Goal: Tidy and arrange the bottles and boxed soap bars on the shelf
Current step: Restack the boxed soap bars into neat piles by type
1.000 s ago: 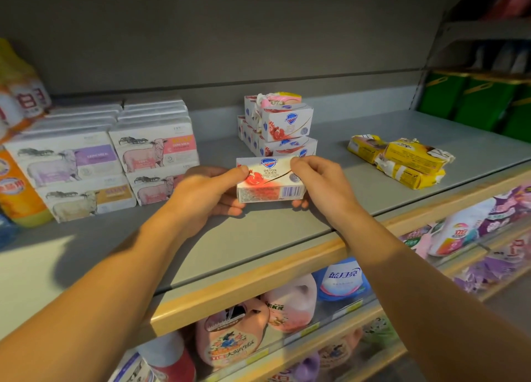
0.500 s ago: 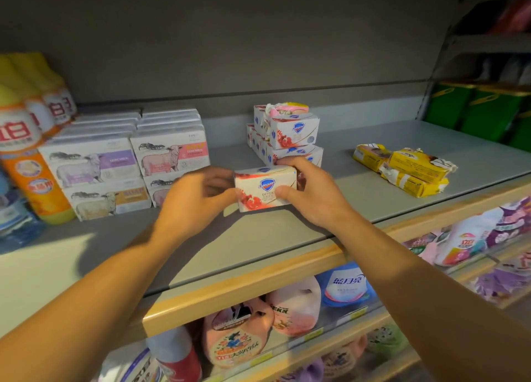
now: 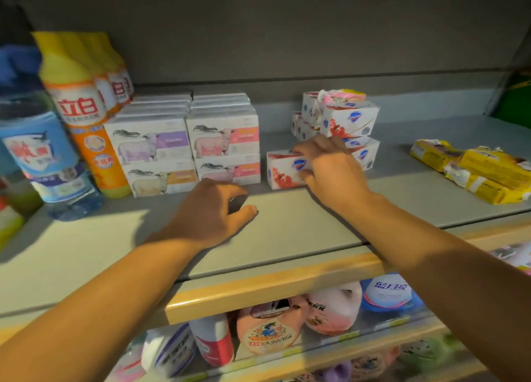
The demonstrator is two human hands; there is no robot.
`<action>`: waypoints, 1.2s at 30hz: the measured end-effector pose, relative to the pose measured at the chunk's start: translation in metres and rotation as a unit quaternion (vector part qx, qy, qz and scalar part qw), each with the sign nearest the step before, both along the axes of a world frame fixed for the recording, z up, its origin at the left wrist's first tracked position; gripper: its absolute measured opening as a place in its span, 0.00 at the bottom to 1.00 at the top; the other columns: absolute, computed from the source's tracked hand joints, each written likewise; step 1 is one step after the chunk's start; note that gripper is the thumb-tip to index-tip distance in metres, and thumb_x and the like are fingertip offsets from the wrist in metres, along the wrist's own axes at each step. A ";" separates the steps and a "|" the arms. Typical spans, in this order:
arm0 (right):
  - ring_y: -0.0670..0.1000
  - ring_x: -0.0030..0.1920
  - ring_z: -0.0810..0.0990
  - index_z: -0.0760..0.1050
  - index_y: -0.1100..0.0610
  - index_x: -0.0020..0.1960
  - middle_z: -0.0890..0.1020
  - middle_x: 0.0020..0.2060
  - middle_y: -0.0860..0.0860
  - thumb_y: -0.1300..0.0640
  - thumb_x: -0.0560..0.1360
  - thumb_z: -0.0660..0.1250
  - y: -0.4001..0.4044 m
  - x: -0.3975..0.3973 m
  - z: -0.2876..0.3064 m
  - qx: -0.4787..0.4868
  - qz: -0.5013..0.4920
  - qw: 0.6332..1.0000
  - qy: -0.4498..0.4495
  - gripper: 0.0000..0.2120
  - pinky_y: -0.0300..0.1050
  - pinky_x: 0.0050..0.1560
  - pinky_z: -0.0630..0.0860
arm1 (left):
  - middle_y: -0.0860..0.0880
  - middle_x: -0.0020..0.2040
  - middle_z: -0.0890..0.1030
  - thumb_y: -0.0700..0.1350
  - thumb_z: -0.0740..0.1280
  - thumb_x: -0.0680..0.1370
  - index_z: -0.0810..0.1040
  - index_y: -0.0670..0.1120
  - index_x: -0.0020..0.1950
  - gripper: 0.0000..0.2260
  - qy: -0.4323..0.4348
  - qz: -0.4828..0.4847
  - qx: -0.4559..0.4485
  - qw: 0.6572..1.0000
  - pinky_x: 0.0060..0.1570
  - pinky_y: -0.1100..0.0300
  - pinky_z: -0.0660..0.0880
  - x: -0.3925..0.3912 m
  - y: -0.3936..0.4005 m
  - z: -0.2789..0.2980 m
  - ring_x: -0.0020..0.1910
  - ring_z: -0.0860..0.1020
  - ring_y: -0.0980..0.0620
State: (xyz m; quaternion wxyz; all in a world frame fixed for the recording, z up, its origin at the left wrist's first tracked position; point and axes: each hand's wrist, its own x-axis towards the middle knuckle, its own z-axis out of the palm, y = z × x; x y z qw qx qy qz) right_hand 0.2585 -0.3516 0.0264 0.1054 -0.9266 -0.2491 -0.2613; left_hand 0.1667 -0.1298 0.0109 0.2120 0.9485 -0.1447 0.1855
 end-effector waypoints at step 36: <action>0.65 0.65 0.68 0.69 0.56 0.68 0.71 0.64 0.60 0.58 0.78 0.62 0.113 0.191 -0.007 0.021 -0.060 0.998 0.026 0.19 0.59 0.62 0.71 | 0.57 0.55 0.83 0.59 0.68 0.71 0.84 0.50 0.54 0.18 0.007 0.073 0.002 0.997 0.62 0.58 0.71 0.019 0.009 -0.017 0.61 0.76 0.54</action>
